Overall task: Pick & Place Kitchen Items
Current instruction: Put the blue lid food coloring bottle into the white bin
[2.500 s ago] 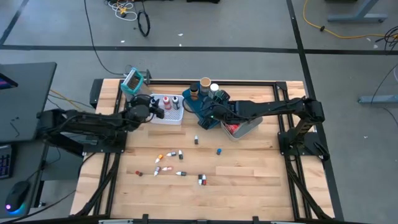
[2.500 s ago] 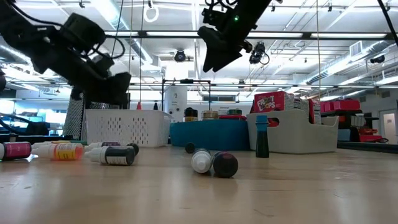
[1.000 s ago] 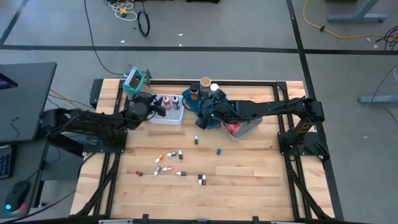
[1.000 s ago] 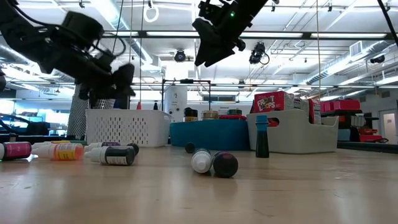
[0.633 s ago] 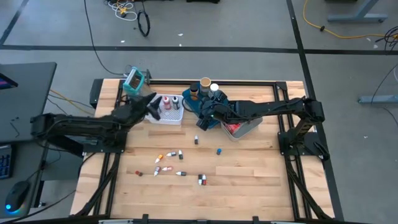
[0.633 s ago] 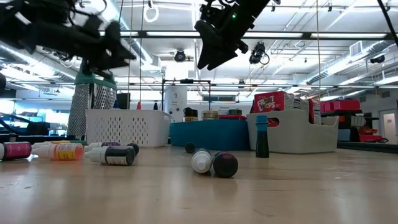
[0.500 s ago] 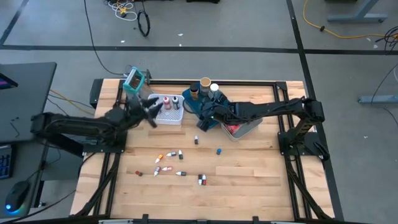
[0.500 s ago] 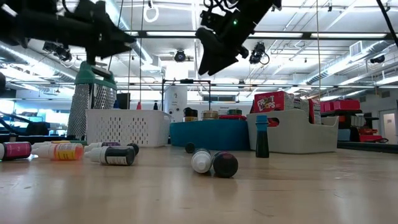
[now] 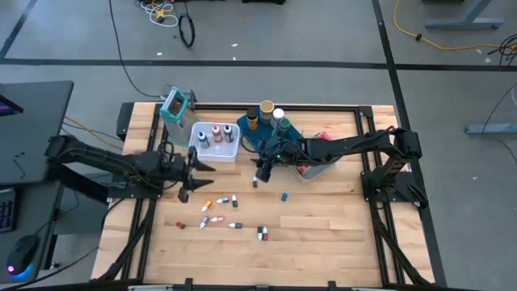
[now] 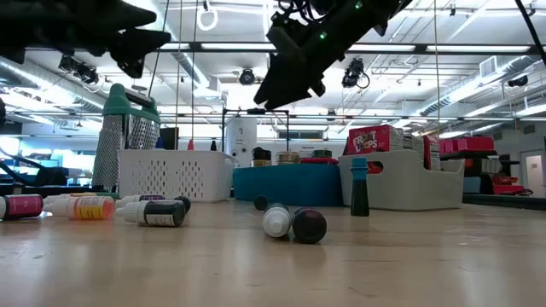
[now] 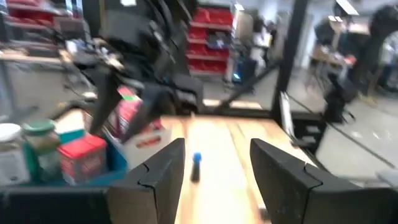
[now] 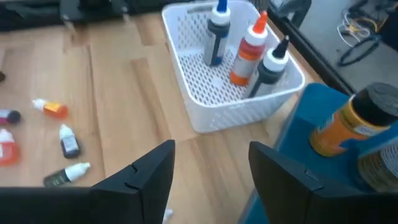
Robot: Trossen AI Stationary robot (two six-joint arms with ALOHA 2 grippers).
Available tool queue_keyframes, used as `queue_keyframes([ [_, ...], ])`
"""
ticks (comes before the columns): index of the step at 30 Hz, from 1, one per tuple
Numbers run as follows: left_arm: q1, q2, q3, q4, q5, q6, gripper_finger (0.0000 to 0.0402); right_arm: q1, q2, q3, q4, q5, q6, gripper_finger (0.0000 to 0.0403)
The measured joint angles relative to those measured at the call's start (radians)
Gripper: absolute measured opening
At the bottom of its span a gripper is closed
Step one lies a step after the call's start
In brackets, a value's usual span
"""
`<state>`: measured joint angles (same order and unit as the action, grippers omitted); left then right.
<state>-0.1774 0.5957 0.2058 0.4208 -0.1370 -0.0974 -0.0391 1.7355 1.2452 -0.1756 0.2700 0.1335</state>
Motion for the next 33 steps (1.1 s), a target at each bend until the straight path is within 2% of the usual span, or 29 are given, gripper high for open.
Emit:
queue_keyframes([
  [3, -0.015, 0.015, 0.000, -0.048, 0.007, -0.001, 0.0192, 0.000, 0.000, -0.015, -0.026, -0.014, 0.009, 0.0215],
  [11, -0.018, 0.035, 0.001, -0.073, -0.008, -0.003, 0.0192, 0.032, -0.005, -0.016, -0.271, -0.246, 0.034, 0.0215],
  [15, -0.018, 0.035, 0.001, -0.074, -0.008, -0.003, 0.0192, 0.082, -0.005, -0.016, -0.435, -0.259, 0.056, 0.0215],
  [18, -0.018, 0.035, 0.001, -0.071, -0.008, -0.003, 0.0192, 0.123, -0.004, -0.016, -0.495, -0.255, 0.064, 0.0215],
  [25, -0.018, 0.035, 0.001, -0.072, -0.008, -0.003, 0.0192, 0.197, 0.001, -0.093, -0.416, -0.261, 0.071, 0.0215],
  [33, -0.018, 0.035, 0.001, -0.072, -0.008, -0.001, 0.0192, 0.196, 0.003, -0.187, -0.287, -0.237, 0.147, 0.0214],
])
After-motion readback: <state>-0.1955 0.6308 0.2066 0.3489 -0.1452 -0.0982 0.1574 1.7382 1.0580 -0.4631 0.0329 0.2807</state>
